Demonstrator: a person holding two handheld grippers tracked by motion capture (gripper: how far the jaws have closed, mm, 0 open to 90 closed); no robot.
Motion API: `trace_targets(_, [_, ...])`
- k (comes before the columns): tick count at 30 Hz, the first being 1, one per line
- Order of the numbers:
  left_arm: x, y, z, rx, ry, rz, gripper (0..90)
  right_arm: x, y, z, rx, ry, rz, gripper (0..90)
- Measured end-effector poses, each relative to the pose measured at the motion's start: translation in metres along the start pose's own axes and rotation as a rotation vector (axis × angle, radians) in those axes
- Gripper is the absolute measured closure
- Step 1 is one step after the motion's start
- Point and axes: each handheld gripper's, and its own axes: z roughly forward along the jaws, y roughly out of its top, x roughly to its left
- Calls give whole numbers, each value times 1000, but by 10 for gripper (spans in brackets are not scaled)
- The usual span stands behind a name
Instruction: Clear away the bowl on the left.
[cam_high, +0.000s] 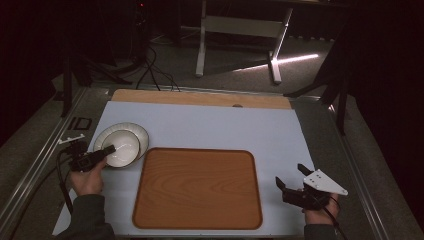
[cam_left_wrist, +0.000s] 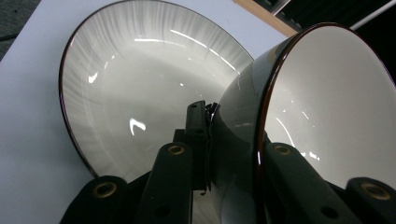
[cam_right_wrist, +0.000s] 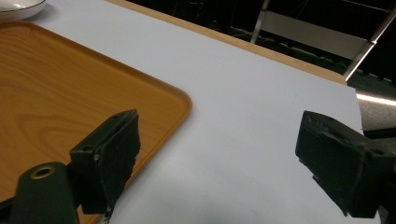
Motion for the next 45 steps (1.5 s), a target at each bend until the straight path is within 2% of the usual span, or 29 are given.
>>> trace_targets(6, [-9, -5, -7, 1, -31, 18, 799, -1, 0, -1, -8, -6, 5, 134])
trace_targets(12, [-13, -5, -11, 13, -50, 7, 800, 0, 0, -1, -6, -4, 9, 135])
trace_targets(26, [-30, -8, -19, 24, -91, 26, 800, -2, 0, 0, -9, -14, 20, 136])
trace_targets(34, [-46, -10, -25, 15, -116, 74, 800, -2, 0, 1, -12, -9, 25, 135])
trace_targets(45, [-65, -14, -26, 23, -166, 99, 800, -1, 1, 0, -19, -6, 23, 135])
